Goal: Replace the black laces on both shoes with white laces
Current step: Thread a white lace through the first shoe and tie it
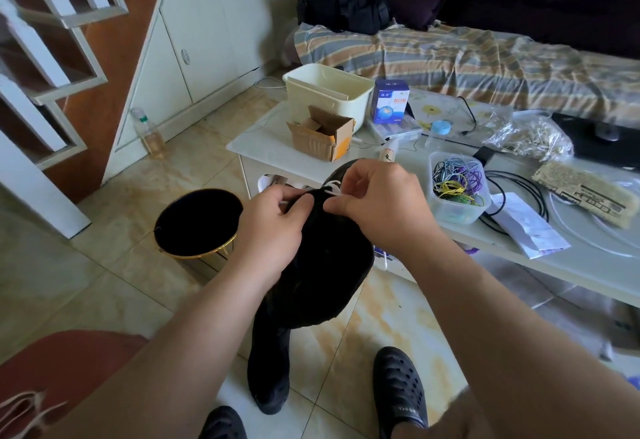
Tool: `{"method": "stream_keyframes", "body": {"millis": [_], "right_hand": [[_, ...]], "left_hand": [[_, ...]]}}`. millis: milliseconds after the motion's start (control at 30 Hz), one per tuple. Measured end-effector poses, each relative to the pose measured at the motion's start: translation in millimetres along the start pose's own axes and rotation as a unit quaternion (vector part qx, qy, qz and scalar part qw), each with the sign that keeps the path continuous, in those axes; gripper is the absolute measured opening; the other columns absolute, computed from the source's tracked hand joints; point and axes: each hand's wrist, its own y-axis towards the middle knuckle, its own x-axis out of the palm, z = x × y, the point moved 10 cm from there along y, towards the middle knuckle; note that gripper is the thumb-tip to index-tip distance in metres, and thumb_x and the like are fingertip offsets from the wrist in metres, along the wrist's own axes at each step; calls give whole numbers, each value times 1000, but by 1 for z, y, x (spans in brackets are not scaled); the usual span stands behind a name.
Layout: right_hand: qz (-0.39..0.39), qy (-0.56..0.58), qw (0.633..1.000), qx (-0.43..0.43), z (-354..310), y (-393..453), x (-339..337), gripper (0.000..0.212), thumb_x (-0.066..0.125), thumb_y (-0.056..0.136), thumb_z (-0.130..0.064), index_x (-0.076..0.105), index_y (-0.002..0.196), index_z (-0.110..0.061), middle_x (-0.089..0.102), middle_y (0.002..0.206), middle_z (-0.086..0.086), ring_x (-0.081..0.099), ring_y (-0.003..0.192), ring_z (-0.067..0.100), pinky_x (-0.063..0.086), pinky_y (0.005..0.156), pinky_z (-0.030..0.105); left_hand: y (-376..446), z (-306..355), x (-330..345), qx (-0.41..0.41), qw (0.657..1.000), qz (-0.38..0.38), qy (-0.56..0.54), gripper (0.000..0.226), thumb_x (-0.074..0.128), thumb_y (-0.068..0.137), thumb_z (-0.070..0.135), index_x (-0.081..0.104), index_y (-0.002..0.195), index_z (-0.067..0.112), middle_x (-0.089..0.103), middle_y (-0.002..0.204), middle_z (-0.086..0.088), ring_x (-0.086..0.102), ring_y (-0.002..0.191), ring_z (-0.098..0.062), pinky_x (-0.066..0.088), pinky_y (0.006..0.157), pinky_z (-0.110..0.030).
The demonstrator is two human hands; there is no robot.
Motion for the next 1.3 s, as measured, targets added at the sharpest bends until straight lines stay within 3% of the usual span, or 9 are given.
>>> {"method": "stream_keyframes", "body": {"millis": [67,167,300,500,600,700,867,1033,1300], "right_hand": [[18,-15,1000,-8,-2,1,0,23,88,77,-36,69,79,-24,66,75,-10,61,74,4,50,64,24],[25,9,1000,6,1,3,1,19,88,78,-33,72,79,-24,67,74,-11,61,73,0,42,58,10],[5,34,999,23,8,5,4,14,89,79,-27,75,78,-25,70,77,-15,62,78,-6,42,60,3],[10,78,997,7,2,3,-4,11,88,80,-30,77,80,-28,66,66,-26,59,68,-11,41,59,4],[16,73,997,-21,-6,2,-7,15,88,80,-27,74,81,-26,64,67,-15,54,63,-7,40,58,6],[7,78,997,-10,-2,2,-4,21,90,78,-29,70,74,-24,62,63,-15,53,58,-3,40,54,9],[-4,84,996,16,7,2,-2,11,86,82,-34,77,78,-30,72,73,-19,64,68,-3,46,60,13],[4,90,995,29,9,3,-1,7,80,86,-29,77,91,-33,74,78,-19,65,74,-7,44,59,5],[17,17,1000,11,2,3,-2,6,74,85,-24,79,81,-27,71,73,-18,63,77,-4,44,58,8]], "left_hand": [[-1,0,6,0,1000,-8,-11,10,68,99,36,75,103,31,79,90,9,75,86,-8,64,86,-43],[-1,-1,10,-11,999,-20,-31,17,66,100,39,77,105,28,79,95,8,76,93,-11,62,91,-47],[-1,0,14,-16,998,-30,-56,17,65,100,37,79,100,28,79,94,5,76,96,-16,61,93,-50],[0,4,11,-19,995,-23,-94,15,66,102,32,79,100,25,80,93,2,77,93,-17,62,87,-42],[-1,6,12,-20,994,-27,-100,15,67,100,35,79,101,25,80,96,1,77,96,-19,62,93,-48],[-2,7,12,-22,994,-31,-99,14,67,100,35,79,99,27,80,94,0,77,94,-19,61,94,-51],[-4,8,12,-23,994,-38,-105,14,67,101,34,80,100,29,80,96,2,77,96,-17,61,96,-50],[-5,12,12,-9,995,-39,-93,14,67,100,36,80,101,30,80,99,4,76,99,-17,59,98,-52],[-10,20,9,24,997,-27,-67,11,67,99,41,77,100,36,79,94,5,76,96,-17,59,95,-55]]}}
